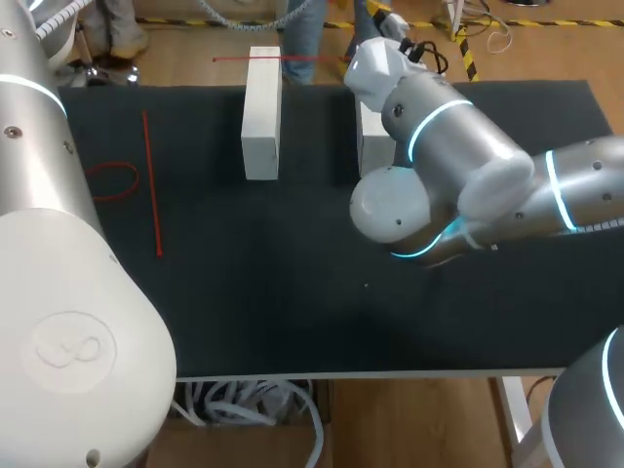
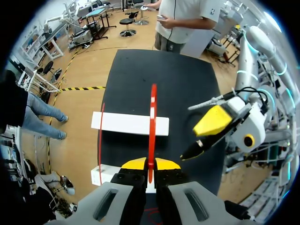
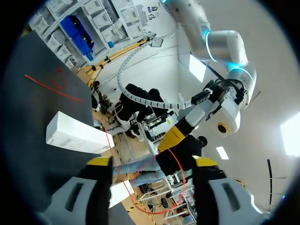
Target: Grab the tape and strap the tape.
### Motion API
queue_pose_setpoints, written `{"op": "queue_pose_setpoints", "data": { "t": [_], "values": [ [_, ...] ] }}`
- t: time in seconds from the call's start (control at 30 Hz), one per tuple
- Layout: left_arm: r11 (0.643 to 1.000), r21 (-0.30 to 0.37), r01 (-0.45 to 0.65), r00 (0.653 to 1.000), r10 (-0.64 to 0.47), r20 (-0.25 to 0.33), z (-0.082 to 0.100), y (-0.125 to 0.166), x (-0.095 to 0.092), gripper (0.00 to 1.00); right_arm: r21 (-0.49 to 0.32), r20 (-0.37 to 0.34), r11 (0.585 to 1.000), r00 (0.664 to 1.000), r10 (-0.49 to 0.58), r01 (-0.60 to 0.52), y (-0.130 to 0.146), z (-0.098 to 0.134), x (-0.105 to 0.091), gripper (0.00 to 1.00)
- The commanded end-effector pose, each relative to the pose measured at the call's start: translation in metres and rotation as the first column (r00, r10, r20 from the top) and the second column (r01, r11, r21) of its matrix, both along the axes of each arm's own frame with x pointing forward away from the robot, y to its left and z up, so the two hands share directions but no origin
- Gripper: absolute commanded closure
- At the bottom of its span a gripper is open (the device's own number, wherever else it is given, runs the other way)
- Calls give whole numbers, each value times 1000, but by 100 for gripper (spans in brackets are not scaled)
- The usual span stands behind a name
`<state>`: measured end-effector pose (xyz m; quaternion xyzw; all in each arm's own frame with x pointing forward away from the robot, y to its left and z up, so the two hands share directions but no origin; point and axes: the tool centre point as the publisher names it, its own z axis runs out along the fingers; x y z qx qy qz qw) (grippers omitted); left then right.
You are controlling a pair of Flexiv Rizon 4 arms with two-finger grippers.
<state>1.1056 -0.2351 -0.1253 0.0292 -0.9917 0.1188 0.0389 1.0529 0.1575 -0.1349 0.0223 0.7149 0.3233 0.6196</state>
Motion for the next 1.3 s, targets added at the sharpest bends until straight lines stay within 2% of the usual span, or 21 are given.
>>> {"op": "queue_pose_setpoints", "data": {
  "t": [0.03,0.5,0.53,0.67,0.77,0.9,1.03,1.17,1.3],
  "values": [
    [1000,5,0,1000,0,-4,2,-1,1,100,-62,-145,994,986,83,-93,-4,6,0,0],
    [1000,4,13,1000,-13,5,3,-2,1,100,-62,-145,994,986,83,-93,-4,6,0,0],
    [1000,20,4,1000,-4,1,3,-3,1,100,-62,-145,994,986,83,-93,-4,6,0,0],
    [996,44,-82,997,82,-1,4,5,3,100,-62,-145,994,986,83,-93,-4,6,0,0],
    [978,72,-197,980,199,-11,1,25,-2,100,-62,-145,994,986,83,-93,-4,6,0,0],
    [933,109,-344,937,349,-26,-1,60,-14,100,-62,-145,994,986,83,-93,-4,6,0,0],
    [851,205,-483,866,499,-31,0,104,-33,100,-62,-145,994,986,83,-93,-4,6,0,0],
    [756,245,-607,776,630,-23,5,149,-55,100,-62,-145,994,986,83,-93,-4,6,0,0],
    [682,292,-671,702,711,-46,3,181,-82,100,-62,-145,994,986,83,-93,-4,6,0,0]
  ]
}}
